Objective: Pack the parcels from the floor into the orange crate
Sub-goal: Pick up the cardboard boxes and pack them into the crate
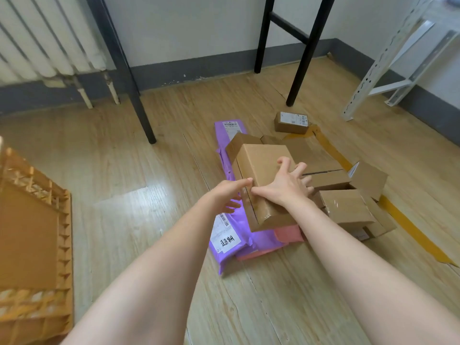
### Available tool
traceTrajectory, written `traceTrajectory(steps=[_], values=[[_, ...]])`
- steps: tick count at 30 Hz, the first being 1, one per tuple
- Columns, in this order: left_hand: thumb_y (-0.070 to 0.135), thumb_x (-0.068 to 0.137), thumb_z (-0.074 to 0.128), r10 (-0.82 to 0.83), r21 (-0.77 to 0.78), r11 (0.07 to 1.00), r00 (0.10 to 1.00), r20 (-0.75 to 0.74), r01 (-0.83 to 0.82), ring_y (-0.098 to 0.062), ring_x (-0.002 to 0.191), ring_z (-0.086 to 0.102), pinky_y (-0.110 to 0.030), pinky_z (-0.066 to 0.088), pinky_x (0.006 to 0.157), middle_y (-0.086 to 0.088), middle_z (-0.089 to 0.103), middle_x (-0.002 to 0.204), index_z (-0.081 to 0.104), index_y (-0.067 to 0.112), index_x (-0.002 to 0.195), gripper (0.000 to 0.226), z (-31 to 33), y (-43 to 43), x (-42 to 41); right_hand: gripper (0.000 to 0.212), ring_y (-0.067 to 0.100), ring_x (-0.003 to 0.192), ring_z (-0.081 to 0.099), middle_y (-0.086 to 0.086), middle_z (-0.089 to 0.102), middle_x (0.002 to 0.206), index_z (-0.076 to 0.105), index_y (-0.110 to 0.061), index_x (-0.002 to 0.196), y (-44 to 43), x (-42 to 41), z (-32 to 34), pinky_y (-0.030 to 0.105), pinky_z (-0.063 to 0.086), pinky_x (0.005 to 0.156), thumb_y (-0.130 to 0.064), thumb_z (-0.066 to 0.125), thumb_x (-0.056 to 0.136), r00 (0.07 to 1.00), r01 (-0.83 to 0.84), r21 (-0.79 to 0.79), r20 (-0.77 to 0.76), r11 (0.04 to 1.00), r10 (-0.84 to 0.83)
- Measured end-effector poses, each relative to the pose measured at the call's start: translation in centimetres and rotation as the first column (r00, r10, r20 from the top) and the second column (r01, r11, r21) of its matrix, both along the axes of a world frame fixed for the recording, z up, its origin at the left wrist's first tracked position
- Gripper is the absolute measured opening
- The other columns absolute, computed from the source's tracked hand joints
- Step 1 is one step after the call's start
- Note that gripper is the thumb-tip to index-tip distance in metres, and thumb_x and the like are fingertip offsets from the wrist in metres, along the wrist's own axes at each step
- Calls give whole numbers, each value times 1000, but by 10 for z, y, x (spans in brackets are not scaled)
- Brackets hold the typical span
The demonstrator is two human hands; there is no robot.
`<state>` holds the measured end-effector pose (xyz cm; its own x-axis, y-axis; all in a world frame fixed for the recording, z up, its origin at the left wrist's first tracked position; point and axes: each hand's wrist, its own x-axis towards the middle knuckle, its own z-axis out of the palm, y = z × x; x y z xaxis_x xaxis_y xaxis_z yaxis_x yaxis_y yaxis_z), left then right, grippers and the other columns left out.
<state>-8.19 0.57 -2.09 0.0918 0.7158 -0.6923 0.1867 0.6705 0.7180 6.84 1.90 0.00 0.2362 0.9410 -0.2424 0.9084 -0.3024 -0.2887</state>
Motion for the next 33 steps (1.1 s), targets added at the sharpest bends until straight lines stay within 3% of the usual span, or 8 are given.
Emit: traceTrajectory(steps=[4,7,13,15,18,24,27,33], values=[[58,81,61,139,136,982,987,-77,-128,-24,85,62,-30,41,74,-7,63,102,54,12,111,56,34,-17,-30,104,41,119,34,9,22,129,21,-37,124,-10,-35,33,50,32,95,-73,68,39,989,-26,10,-145,1000,27],[63,73,66,283,192,946,954,-95,-262,-27,100,66,-35,50,86,-10,64,115,53,7,118,73,61,-35,-59,108,38,122,30,6,22,129,24,-39,128,-22,-61,56,46,34,101,-73,70,36,925,-26,16,-378,1000,31],[50,76,72,486,444,796,872,-61,-412,-24,102,60,-32,53,68,-5,58,116,50,19,112,53,119,-84,-130,100,22,105,36,1,23,118,33,-38,132,-53,-112,96,36,45,84,-58,83,48,571,-32,-24,-821,999,-1],[48,79,70,460,458,796,887,-32,-396,-21,98,60,-30,51,65,-3,58,114,53,23,111,45,132,-107,-155,103,21,108,42,1,32,126,34,-37,132,-65,-135,106,32,45,74,-61,80,43,501,-61,-41,-866,997,-5],[46,83,65,448,394,798,886,115,-455,-22,99,60,-33,52,73,-7,59,119,59,27,106,30,143,-146,-194,97,23,106,58,4,51,128,35,-33,133,-84,-172,118,37,50,81,-57,78,49,356,-147,-114,-933,983,-55],[73,65,61,406,124,881,866,293,-456,-38,128,45,-61,26,109,-10,52,137,45,29,137,85,145,-202,-264,86,22,101,61,3,60,119,43,-33,133,-119,-242,131,29,51,58,-56,75,56,247,-369,-162,-966,915,-72],[80,56,60,433,69,881,858,275,-467,-41,133,37,-63,18,111,-11,48,141,40,30,140,99,146,-223,-290,83,24,107,59,4,58,121,41,-31,135,-130,-272,129,40,55,80,-53,75,63,237,-425,-150,-970,893,-51],[82,39,69,558,163,812,827,70,-561,-29,110,55,-46,50,87,-8,57,122,40,29,133,112,164,-254,-338,50,30,117,56,10,59,127,52,-23,130,-153,-333,130,51,46,98,-49,57,88,56,-597,-155,-987,787,-153]])
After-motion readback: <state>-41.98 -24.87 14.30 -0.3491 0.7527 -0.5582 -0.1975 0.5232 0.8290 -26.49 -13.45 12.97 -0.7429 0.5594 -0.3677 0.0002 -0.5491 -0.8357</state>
